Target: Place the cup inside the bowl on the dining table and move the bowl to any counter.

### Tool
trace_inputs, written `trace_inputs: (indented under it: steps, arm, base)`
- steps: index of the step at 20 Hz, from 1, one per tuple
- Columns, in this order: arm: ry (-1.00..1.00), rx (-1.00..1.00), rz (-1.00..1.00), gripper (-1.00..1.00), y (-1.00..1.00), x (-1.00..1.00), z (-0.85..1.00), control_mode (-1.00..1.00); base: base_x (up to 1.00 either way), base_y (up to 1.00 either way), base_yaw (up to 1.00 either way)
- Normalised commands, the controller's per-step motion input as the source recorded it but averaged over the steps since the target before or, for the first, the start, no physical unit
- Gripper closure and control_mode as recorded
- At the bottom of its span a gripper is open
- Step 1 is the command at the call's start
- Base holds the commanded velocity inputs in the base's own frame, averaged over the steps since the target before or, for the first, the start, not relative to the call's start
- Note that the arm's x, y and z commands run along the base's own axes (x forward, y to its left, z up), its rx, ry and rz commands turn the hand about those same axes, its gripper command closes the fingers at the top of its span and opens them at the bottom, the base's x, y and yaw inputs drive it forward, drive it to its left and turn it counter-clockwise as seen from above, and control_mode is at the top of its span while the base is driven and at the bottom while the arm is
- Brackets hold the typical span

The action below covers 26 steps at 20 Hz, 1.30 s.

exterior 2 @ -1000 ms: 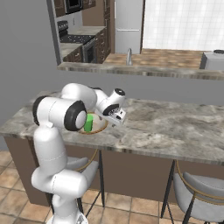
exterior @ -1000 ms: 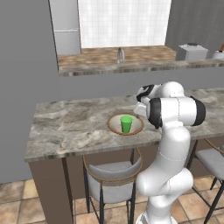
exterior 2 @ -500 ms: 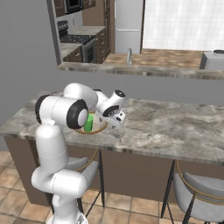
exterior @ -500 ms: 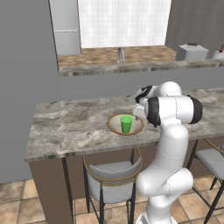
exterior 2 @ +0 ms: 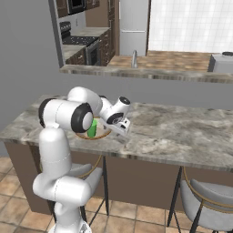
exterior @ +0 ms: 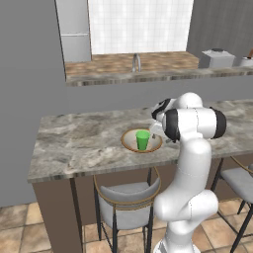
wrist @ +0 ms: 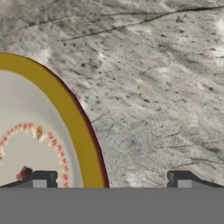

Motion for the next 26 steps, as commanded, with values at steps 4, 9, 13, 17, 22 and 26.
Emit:
trace_inputs:
  steps: [4,9,13,17,22,26]
  arm:
    - [0.0,0.0,0.0,-1.0,0.01,0.0,-0.16,-1.0]
    - [0.0,0.0,0.0,-1.0,0.0,0.0,-0.07,-1.0]
    - [0.0,0.0,0.0,-1.0,0.0,0.0,0.0,-1.0]
    - [0.0,0.0,0.0,-1.0,0.0,0.0,0.0,-1.0]
    - [0.0,0.0,0.0,1.0,0.0,0.0,0.0,-1.0]
    - [0.0,0.0,0.0,1.0,0.0,0.0,0.0,-1.0]
  base:
    - [0.0,0.0,0.0]
    - [0.0,0.0,0.0]
    - [0.0,0.0,0.0]
    - [0.0,0.0,0.0]
    - [0.0,0.0,0.0]
    - [0.0,0.0,0.0]
